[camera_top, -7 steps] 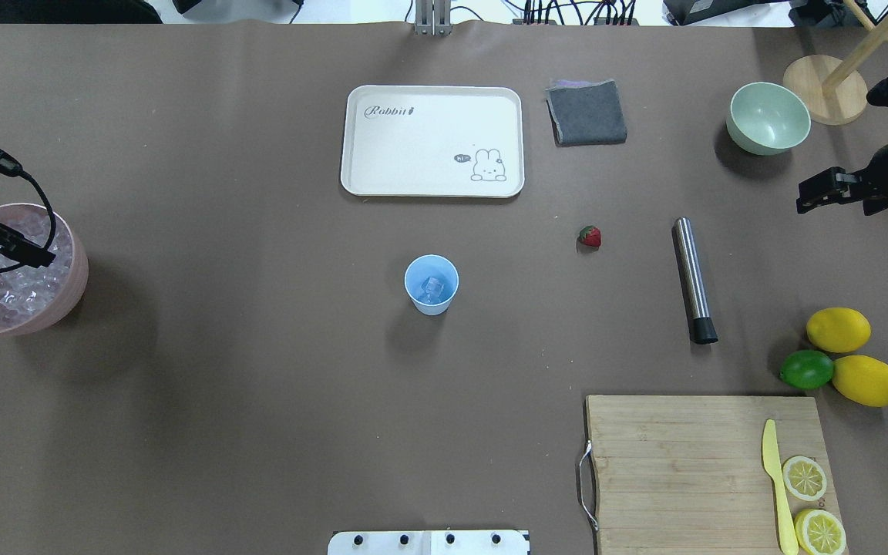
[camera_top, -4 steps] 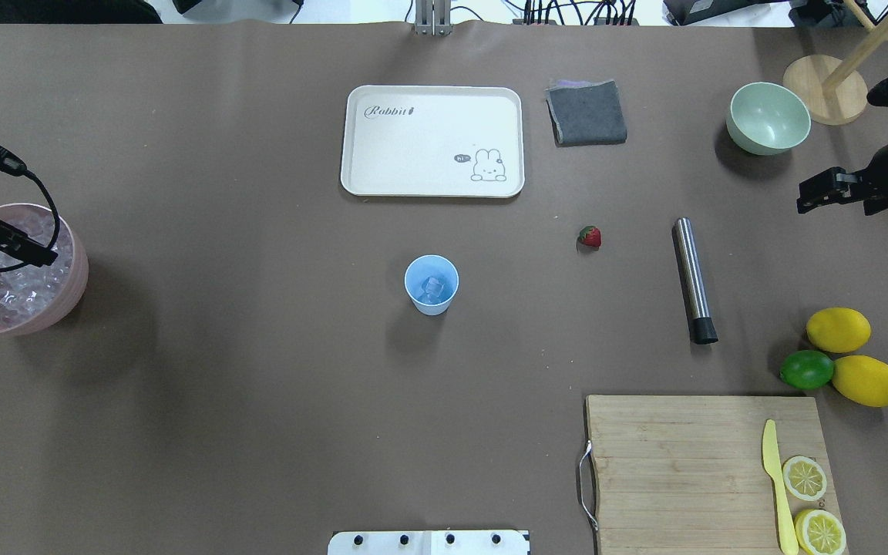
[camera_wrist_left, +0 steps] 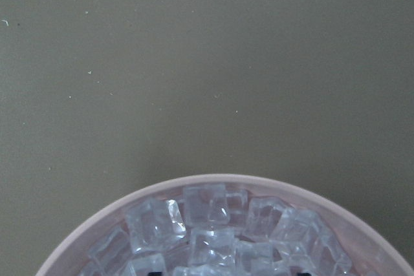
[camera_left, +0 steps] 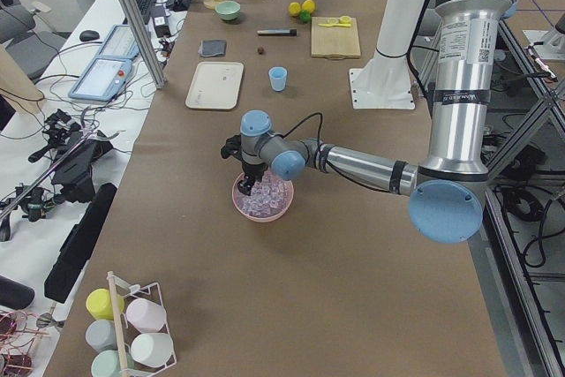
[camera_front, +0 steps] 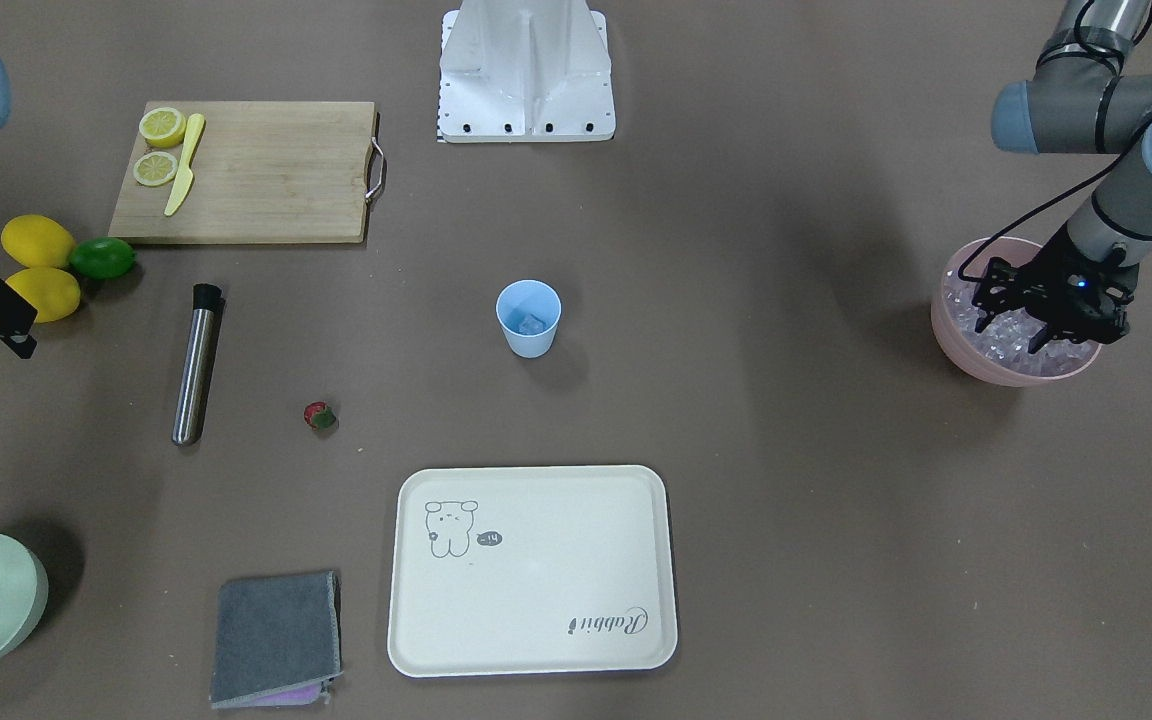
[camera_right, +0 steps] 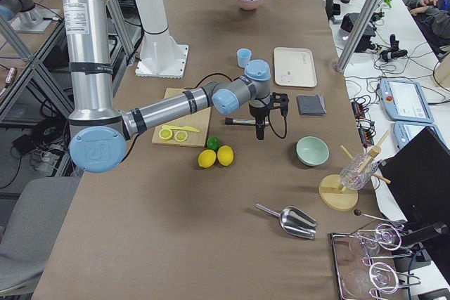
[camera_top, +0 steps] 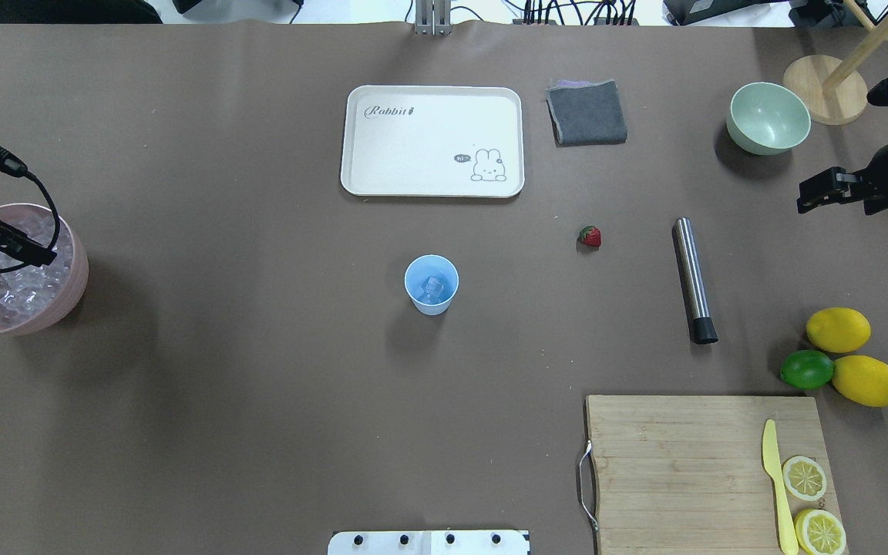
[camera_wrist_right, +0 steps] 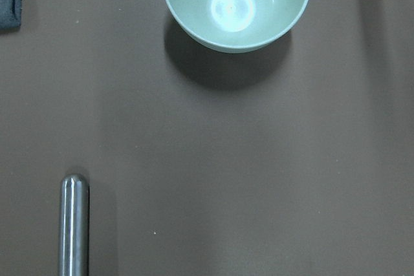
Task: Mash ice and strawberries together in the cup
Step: 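Lower the left gripper into the pink bowl and grasp ice cubes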
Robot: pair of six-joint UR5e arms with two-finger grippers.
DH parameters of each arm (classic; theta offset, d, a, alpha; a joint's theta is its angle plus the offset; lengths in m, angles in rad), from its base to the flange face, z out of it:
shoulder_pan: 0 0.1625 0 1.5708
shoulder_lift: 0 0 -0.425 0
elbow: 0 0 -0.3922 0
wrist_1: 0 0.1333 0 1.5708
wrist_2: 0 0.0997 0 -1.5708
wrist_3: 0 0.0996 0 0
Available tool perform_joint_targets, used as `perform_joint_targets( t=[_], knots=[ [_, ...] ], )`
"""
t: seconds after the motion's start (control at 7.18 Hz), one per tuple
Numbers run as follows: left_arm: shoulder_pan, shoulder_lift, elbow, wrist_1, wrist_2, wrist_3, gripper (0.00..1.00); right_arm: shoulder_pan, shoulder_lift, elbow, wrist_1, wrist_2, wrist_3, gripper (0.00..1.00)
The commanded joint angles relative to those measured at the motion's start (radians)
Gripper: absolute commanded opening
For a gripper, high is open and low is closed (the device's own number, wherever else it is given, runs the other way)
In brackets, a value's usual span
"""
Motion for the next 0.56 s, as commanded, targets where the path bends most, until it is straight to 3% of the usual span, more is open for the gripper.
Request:
perform_joint_targets(
  t=[0.0, 0.14, 0.42],
  knots=[
    [0.0, 0.0, -0.001, 0.001, 0.0, 0.0, 0.66, 0.0, 0.0, 0.0, 0.001, -0.001, 0.0, 1.0],
    [0.0, 0.0, -0.003, 0.002, 0.0, 0.0, 0.53, 0.0, 0.0, 0.0, -0.001, -0.001, 0.0, 1.0],
    [0.0, 0.0, -0.008, 0.002, -0.002, 0.0, 0.15, 0.0, 0.0, 0.003, 0.001, 0.001, 0.0, 1.0]
  ],
)
